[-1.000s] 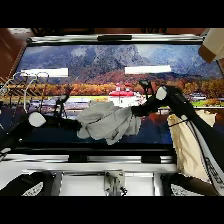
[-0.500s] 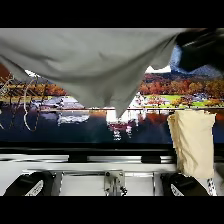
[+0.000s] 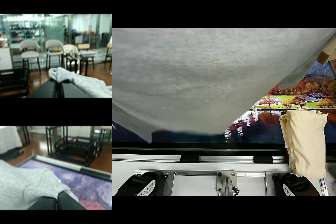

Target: Fold the shirts.

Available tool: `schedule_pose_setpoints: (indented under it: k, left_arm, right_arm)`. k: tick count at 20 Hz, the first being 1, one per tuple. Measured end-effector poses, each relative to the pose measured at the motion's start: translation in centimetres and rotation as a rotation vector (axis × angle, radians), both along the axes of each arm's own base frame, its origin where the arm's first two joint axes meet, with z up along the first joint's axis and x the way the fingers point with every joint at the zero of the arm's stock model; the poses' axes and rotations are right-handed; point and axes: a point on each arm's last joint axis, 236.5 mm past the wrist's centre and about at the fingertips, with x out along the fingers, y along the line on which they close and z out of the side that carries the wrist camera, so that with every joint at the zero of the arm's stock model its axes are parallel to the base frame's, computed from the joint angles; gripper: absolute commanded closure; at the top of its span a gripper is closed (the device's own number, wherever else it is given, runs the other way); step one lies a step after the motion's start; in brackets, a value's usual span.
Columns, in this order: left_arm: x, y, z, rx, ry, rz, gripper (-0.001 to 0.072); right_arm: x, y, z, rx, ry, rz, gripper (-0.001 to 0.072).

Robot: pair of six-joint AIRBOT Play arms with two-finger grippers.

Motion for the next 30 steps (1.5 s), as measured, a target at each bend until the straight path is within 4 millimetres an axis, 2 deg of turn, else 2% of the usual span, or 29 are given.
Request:
schedule_pose_setpoints:
  k: [2,5,7,9,11,14,16,17,18,19,20,22,24,26,28,30]
  left_arm:
    - [3.9,-0.2,-2.9,0.031,0.110,0.018,0.0665]
    - [10.0,-0.9,-9.3,0.083,0.324,0.030,0.0665]
    - [14.2,-1.5,-15.6,0.123,0.513,0.029,0.0665]
    - [17.8,-2.0,-22.9,0.161,0.704,0.027,0.0665]
    - [20.6,-2.5,-30.5,0.195,0.890,0.021,0.0665]
    - [23.0,-3.5,-39.7,0.212,1.104,-0.009,0.0665]
    - [23.6,-4.5,-44.5,0.202,1.217,-0.043,0.0665]
    - [23.8,-5.0,-46.4,0.192,1.260,-0.060,0.0665]
    - [23.9,-5.4,-47.9,0.188,1.296,-0.071,0.0665]
    - [23.9,-5.7,-48.9,0.182,1.324,-0.082,0.0665]
    - [23.9,-5.9,-49.5,0.181,1.337,-0.093,0.0665]
    - [23.2,-5.9,-50.1,0.210,1.366,-0.121,0.0665]
    - [22.4,-5.3,-49.9,0.247,1.382,-0.141,0.0665]
    - [21.4,-4.2,-49.3,0.264,1.402,-0.147,0.0665]
    - [20.4,-3.0,-48.8,0.270,1.428,-0.145,0.0665]
    - [19.5,-2.3,-48.5,0.269,1.453,-0.144,0.0665]
  right_arm:
    - [2.9,-0.5,-2.3,-0.059,0.062,-0.053,0.0644]
    - [8.9,-1.7,-7.3,-0.172,0.184,-0.157,0.0643]
    - [13.8,-2.4,-12.2,-0.257,0.290,-0.226,0.0643]
    - [18.8,-2.4,-17.6,-0.314,0.382,-0.274,0.0643]
    - [23.7,-1.8,-23.0,-0.330,0.444,-0.308,0.0643]
    - [29.1,0.0,-30.4,-0.233,0.525,-0.345,0.0643]
    - [30.6,1.6,-35.4,-0.139,0.630,-0.352,0.0642]
    - [30.7,2.3,-37.7,-0.097,0.693,-0.351,0.0622]
    - [30.5,2.9,-39.7,-0.068,0.755,-0.350,0.0484]
    - [30.0,3.4,-41.4,-0.050,0.820,-0.348,0.0156]
    - [29.3,3.6,-42.4,-0.049,0.866,-0.343,0.0096]
    - [27.4,3.3,-43.0,-0.098,0.943,-0.310,0.0096]
    - [24.7,1.4,-42.3,-0.198,1.011,-0.275,0.0098]
    - [20.5,-1.5,-42.2,-0.289,1.145,-0.242,0.0098]
    - [15.5,-3.9,-42.3,-0.304,1.313,-0.200,0.0097]
    - [10.7,-4.2,-42.6,-0.245,1.442,-0.156,0.0097]
